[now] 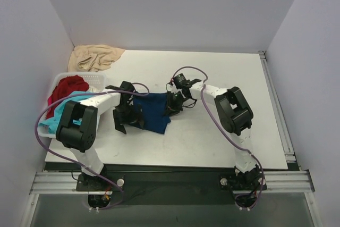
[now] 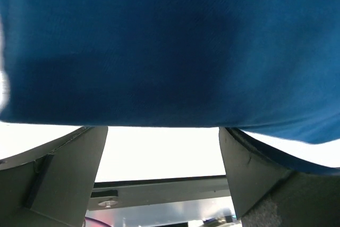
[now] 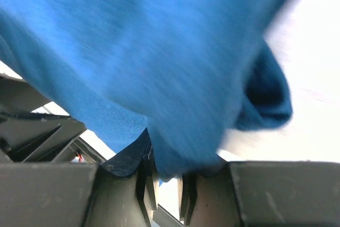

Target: Fold and stack the t-shirts

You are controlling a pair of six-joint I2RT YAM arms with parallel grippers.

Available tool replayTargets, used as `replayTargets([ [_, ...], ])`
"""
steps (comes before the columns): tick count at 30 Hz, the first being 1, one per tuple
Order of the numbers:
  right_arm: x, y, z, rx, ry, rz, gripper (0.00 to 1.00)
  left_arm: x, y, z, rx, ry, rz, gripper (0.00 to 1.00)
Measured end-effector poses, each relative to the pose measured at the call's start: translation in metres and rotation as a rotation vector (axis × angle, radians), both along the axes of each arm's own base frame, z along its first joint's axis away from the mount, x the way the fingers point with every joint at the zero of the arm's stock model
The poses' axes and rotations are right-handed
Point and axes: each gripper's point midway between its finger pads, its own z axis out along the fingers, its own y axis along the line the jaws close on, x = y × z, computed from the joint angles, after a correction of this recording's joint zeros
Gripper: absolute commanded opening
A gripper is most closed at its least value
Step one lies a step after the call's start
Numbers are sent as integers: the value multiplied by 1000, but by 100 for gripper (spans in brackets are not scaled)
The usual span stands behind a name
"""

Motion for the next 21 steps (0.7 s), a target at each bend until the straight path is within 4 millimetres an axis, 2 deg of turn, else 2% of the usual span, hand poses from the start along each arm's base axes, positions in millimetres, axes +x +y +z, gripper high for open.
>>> replayTargets([
  [4,8,-24,0,-22,-1,-41,0,2,-4,9,-3,-29,-34,97],
  [11,35,-101,1,-181,-42,-82,0,31,-6,48,2,-164,-53,97],
  [14,48,-129,6,-288,-85,-66,0,43,-8,58,-5,-207,-55,97],
  [19,60,-150,13,-417,-144,-15,0,61,-17,58,-33,-265,-53,97],
  [21,62,-154,12,-444,-152,-1,7,75,-24,51,-57,-297,-50,97],
])
